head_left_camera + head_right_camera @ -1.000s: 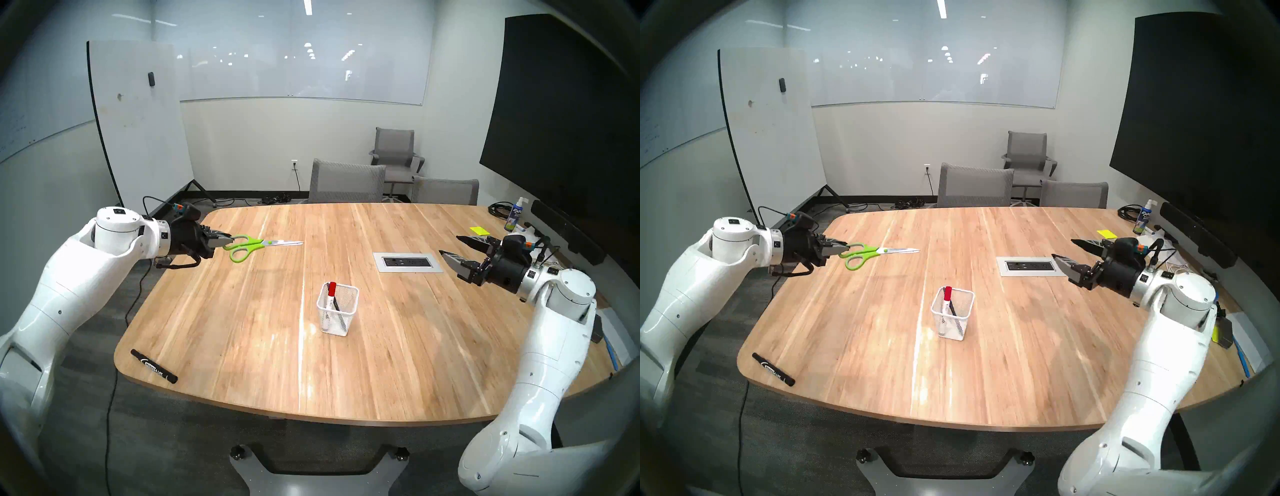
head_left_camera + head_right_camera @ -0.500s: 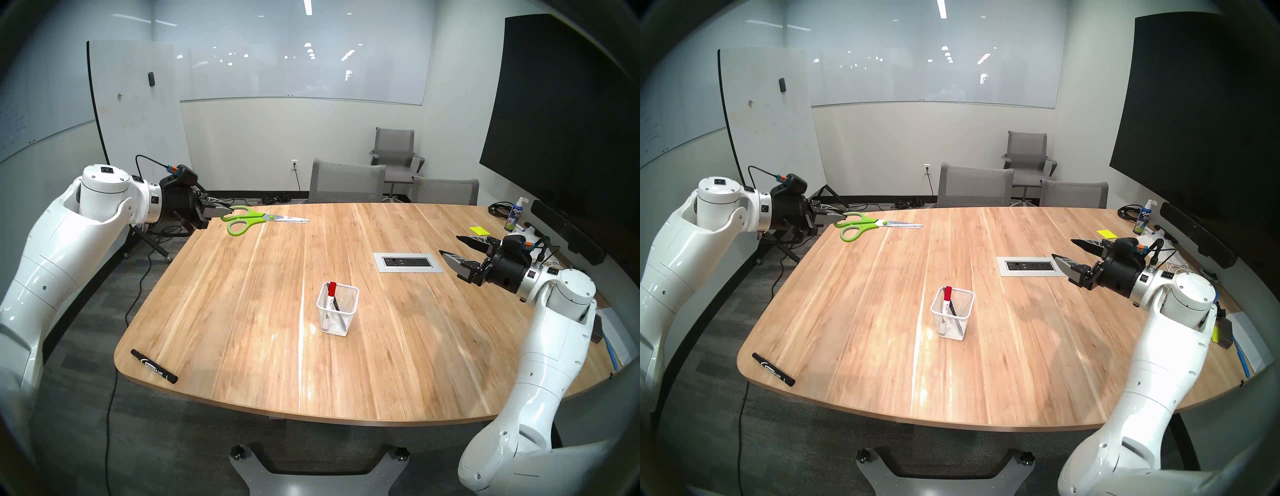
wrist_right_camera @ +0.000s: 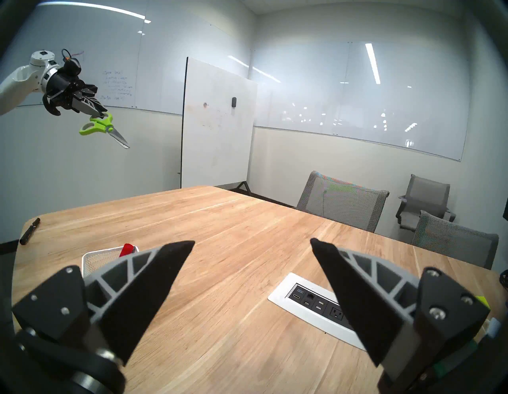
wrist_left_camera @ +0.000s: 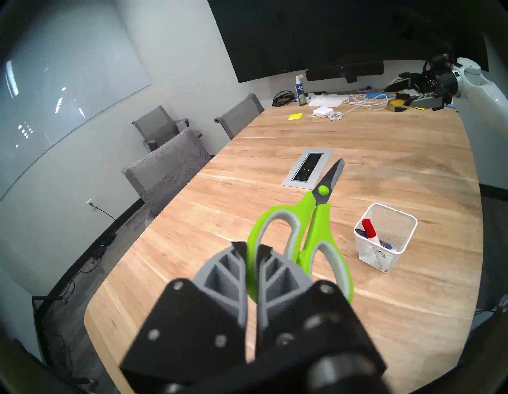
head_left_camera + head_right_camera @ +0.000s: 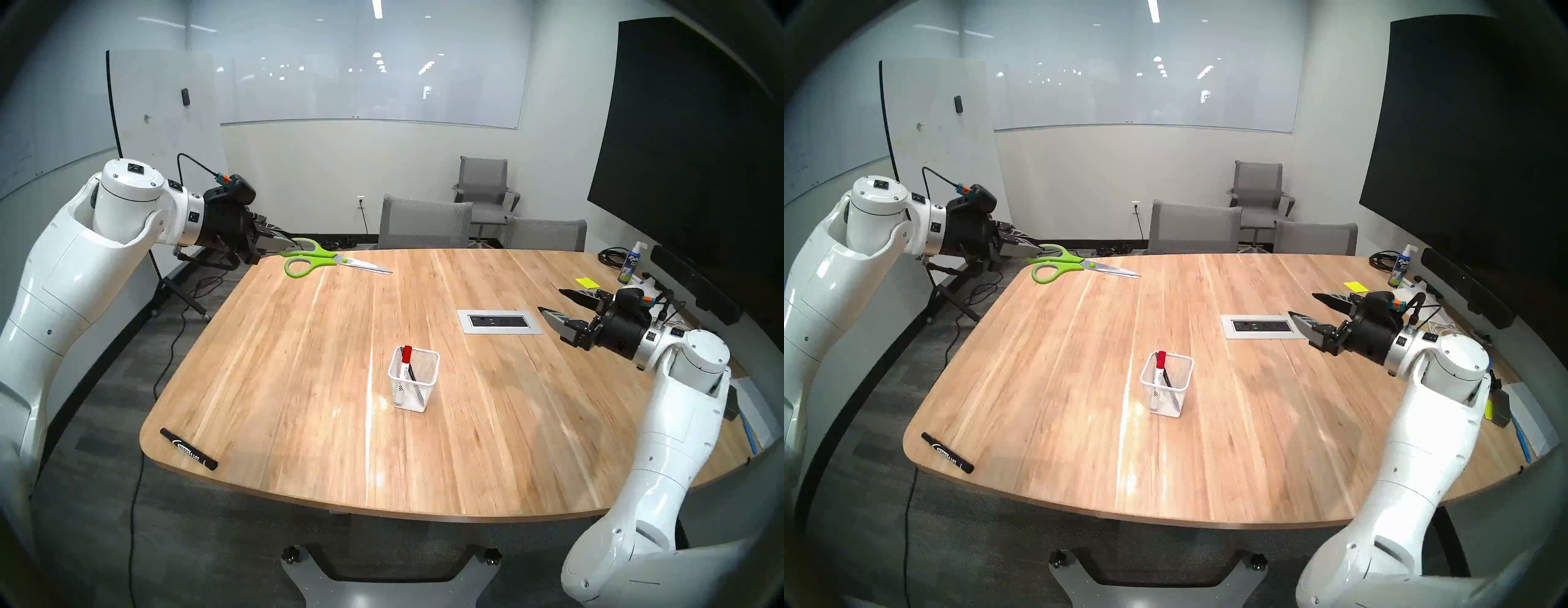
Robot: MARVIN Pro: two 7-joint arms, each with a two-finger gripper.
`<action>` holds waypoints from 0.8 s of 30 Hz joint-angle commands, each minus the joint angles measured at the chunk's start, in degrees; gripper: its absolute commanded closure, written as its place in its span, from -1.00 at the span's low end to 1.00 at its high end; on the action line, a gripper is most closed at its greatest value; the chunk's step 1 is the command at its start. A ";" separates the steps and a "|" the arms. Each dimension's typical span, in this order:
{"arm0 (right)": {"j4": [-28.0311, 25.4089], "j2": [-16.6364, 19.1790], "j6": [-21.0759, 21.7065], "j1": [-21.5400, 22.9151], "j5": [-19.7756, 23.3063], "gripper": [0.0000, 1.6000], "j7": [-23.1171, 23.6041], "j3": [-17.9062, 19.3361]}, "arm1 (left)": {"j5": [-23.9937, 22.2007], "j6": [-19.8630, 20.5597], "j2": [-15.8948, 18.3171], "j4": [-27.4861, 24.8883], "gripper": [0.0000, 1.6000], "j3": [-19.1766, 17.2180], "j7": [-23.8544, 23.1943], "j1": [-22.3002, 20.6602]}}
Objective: Place the pen, the marker, and the scissors into the pen holder
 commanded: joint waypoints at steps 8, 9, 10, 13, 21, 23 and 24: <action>-0.81 -0.06 0.03 0.79 0.49 -1.00 0.10 -0.09 | 4.47 2.93 -3.54 -2.90 1.00 4.57 -4.35 -8.46; -0.82 -0.07 0.03 0.79 0.49 -1.00 0.10 -0.09 | 4.81 3.02 -3.82 -2.69 1.00 5.01 -4.60 -8.78; -0.82 -0.07 0.03 0.79 0.50 -1.00 0.10 -0.08 | 5.08 3.22 -4.21 -2.64 1.00 5.37 -4.83 -9.08; -0.83 -0.07 0.04 0.79 0.50 -1.00 0.10 -0.08 | 5.66 3.52 -4.98 -2.53 1.00 6.28 -5.40 -9.72; -0.85 -0.09 0.05 0.78 0.52 -1.00 0.10 -0.08 | 6.88 3.74 -5.74 -3.03 1.00 8.53 -6.82 -9.48; -0.86 -0.09 0.06 0.78 0.52 -1.00 0.10 -0.07 | 7.53 3.62 -5.63 -3.14 1.00 9.28 -7.27 -9.47; -0.86 -0.09 0.06 0.78 0.52 -1.00 0.10 -0.07 | 7.37 3.61 -5.72 -3.15 1.00 9.20 -7.11 -9.03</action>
